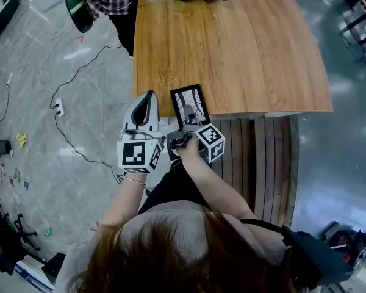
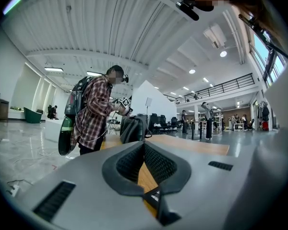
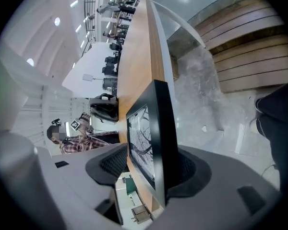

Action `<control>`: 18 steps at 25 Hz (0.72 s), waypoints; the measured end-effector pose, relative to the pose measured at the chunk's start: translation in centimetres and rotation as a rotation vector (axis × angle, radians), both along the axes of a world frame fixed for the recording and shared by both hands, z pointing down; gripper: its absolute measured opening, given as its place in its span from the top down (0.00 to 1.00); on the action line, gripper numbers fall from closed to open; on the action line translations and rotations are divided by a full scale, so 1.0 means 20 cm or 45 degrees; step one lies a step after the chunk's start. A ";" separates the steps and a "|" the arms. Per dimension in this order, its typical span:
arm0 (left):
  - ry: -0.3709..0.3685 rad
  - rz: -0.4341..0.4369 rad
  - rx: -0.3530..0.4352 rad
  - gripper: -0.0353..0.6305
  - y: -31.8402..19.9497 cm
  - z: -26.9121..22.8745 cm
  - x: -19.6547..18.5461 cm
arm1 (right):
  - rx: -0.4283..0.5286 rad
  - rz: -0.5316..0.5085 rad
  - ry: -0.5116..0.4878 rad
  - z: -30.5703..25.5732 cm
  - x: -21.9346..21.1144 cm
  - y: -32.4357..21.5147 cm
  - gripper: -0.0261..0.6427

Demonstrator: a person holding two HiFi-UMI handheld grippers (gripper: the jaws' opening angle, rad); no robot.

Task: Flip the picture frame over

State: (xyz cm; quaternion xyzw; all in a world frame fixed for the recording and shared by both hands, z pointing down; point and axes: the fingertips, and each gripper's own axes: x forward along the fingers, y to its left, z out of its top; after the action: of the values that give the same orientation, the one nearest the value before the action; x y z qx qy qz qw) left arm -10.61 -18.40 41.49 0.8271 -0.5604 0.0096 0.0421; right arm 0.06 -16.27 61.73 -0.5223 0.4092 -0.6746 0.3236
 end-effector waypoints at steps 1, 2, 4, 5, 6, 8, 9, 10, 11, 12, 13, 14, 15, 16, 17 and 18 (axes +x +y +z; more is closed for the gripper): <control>0.000 0.002 0.000 0.94 0.00 0.00 0.00 | 0.004 -0.019 0.013 0.00 0.00 0.00 0.59; 0.000 0.005 0.000 0.94 0.00 0.00 0.00 | 0.004 -0.037 0.027 0.01 0.00 0.01 0.58; 0.002 0.011 -0.001 0.94 0.00 0.00 0.01 | -0.003 -0.068 0.054 0.03 0.02 0.03 0.57; 0.003 0.013 -0.002 0.94 0.01 0.00 0.01 | -0.005 -0.080 0.062 0.04 0.03 0.04 0.57; 0.003 0.015 -0.003 0.94 0.01 0.01 0.02 | -0.002 -0.094 0.067 0.04 0.03 0.05 0.56; 0.002 0.019 -0.003 0.94 0.01 0.00 0.03 | 0.019 -0.130 0.073 0.02 0.01 0.05 0.55; 0.001 0.022 -0.001 0.94 0.01 0.00 0.03 | 0.028 -0.150 0.075 0.01 0.00 0.05 0.53; 0.000 0.024 0.001 0.94 0.01 0.00 0.03 | 0.031 -0.171 0.080 0.00 -0.01 0.07 0.53; -0.001 0.024 0.002 0.94 0.02 0.00 0.03 | 0.027 -0.193 0.091 0.01 -0.02 0.09 0.53; -0.001 0.022 0.001 0.94 0.02 0.01 0.03 | 0.019 -0.218 0.108 0.02 -0.02 0.13 0.53; -0.001 0.020 -0.001 0.94 0.03 0.01 0.03 | 0.011 -0.243 0.132 0.03 -0.01 0.16 0.53; -0.001 0.017 -0.004 0.94 0.03 0.01 0.03 | 0.004 -0.267 0.161 0.04 0.01 0.19 0.53; -0.001 0.015 -0.008 0.94 0.03 0.01 0.03 | -0.005 -0.286 0.189 0.04 0.03 0.22 0.53; 0.000 0.012 -0.011 0.94 0.03 0.02 0.03 | -0.014 -0.298 0.200 0.04 0.06 0.26 0.53; 0.002 0.008 -0.013 0.94 0.04 0.03 0.02 | -0.018 -0.310 0.186 0.03 0.08 0.30 0.53; 0.005 0.004 -0.016 0.94 0.04 0.04 0.02 | -0.008 -0.324 0.156 0.00 0.09 0.33 0.53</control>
State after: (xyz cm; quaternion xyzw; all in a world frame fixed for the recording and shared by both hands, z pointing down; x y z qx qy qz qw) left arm -10.29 -17.56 42.19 0.8277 -0.5589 0.0116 0.0485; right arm 1.81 -9.70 61.82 -0.5075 0.4891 -0.6782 0.2082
